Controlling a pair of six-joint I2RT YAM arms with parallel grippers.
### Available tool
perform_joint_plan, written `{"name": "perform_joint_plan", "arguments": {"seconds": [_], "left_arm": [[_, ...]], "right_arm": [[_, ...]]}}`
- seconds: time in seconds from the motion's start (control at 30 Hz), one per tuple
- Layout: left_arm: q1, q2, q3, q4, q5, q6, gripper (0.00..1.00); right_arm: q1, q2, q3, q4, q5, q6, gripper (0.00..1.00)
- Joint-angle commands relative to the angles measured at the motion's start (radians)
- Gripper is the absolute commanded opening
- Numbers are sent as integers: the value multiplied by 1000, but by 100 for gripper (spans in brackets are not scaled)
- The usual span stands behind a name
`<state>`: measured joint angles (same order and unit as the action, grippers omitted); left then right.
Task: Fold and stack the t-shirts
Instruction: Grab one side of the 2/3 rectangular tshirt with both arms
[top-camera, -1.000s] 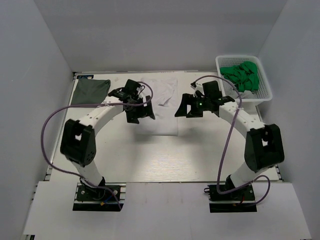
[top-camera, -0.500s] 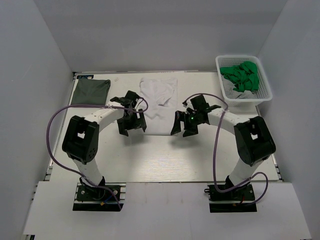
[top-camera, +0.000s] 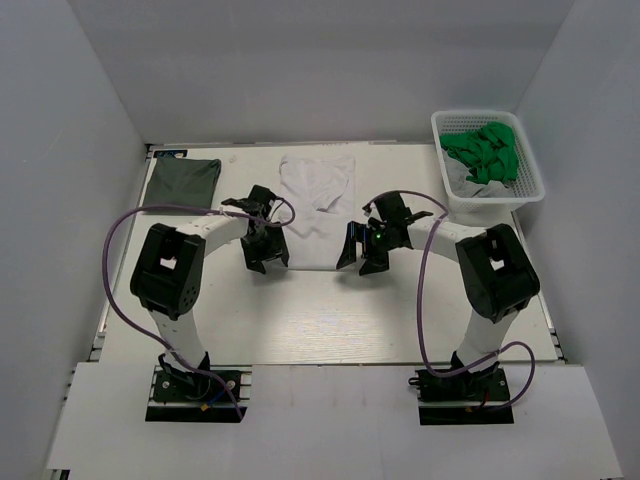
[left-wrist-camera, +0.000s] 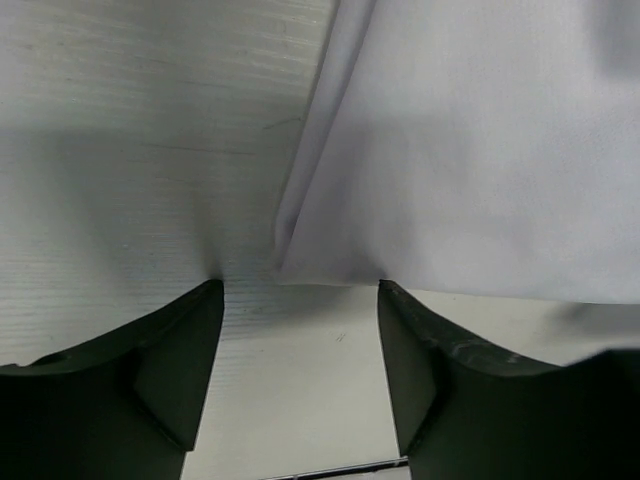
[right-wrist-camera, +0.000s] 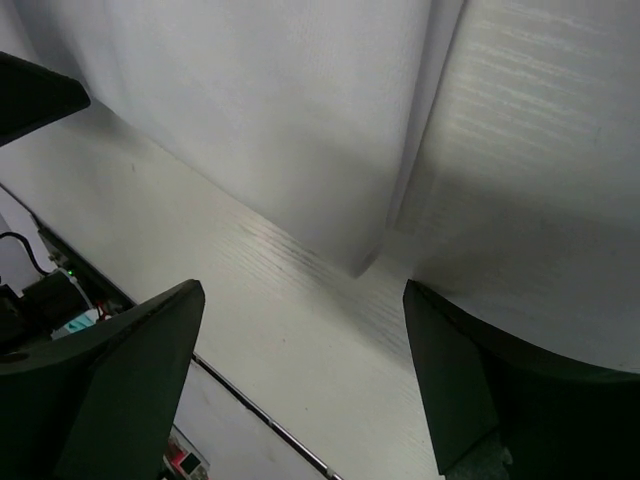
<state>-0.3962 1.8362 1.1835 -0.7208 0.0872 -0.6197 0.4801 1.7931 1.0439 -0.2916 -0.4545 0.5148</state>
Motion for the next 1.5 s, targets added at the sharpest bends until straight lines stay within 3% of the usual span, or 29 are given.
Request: {"name": "perform_joint_plan", "arguments": {"seconds": [0.0,0.03,0.07,0.27,0.47,0.5,0.6,0.7,0.73,1.47], "left_arm": [[5,1,-54,60,46,8,71],[5,1,-55,60,46,8,67],[5,1,-55,60,46,8,65],[5,37,-65,83,55,8,55],[14,67,-47,92,55,17,54],[14,67,-47,92,55,17,54],[25,80,-47,80,46,17,54],[34,80,-47,70,32,17,54],[34,71,-47,70,32,17,54],[71,80,-35,127,81,35,55]], "right_arm": [[6,52,11,28,42,11,83],[5,66,13,38,34,16,79],[3,69,13,51,33,24,63],[2,101,11,63,69,47,47],[-1,137,22,62,80,62,39],[-3,137,22,63,82,62,33],[-3,140,21,51,103,64,28],[-6,138,19,36,125,64,12],[-9,137,18,32,135,67,0],[-15,97,1,-4,123,27,0]]}}
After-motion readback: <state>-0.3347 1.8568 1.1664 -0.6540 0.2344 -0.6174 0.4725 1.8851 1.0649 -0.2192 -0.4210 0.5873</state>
